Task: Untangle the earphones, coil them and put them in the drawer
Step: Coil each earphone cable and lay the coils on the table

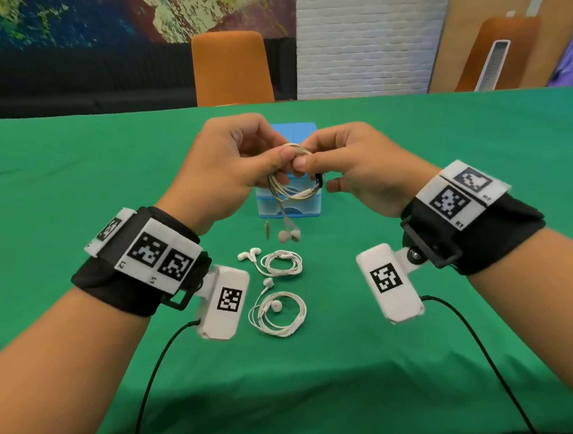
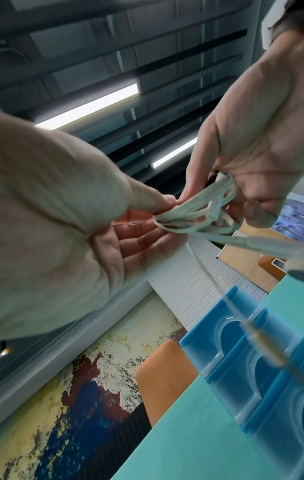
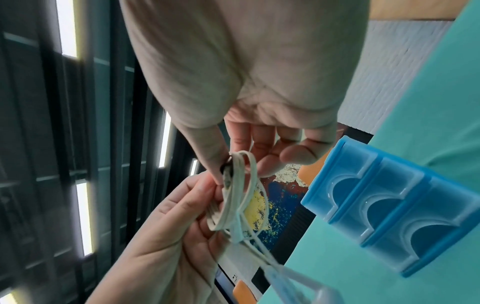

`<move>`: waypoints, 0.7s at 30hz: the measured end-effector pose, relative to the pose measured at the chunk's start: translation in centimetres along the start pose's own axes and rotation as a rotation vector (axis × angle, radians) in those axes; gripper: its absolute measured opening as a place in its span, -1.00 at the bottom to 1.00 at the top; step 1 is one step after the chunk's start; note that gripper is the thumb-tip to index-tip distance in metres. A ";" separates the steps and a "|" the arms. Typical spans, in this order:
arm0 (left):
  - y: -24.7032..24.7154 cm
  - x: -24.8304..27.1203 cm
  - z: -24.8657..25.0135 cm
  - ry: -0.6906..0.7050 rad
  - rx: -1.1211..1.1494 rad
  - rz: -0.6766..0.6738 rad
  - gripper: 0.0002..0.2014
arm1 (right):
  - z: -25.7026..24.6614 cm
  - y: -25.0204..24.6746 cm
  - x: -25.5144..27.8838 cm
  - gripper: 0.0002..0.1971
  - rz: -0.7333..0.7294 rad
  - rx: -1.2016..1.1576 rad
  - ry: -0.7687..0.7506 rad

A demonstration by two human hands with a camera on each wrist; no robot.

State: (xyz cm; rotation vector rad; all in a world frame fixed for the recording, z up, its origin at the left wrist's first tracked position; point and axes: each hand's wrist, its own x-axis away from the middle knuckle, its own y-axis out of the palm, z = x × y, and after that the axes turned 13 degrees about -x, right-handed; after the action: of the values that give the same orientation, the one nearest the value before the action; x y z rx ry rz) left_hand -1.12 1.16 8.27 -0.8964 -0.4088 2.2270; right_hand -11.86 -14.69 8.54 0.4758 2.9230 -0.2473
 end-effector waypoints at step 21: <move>0.2 0.3 -0.4 -0.172 0.326 0.264 -0.96 | 1.3 0.0 -0.2 -0.89 0.042 -0.141 -0.098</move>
State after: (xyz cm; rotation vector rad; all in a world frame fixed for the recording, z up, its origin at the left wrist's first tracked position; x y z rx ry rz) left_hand -1.13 1.22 7.75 -0.6154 0.0024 2.5264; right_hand -11.52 -14.98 7.33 0.4886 2.8073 -0.0562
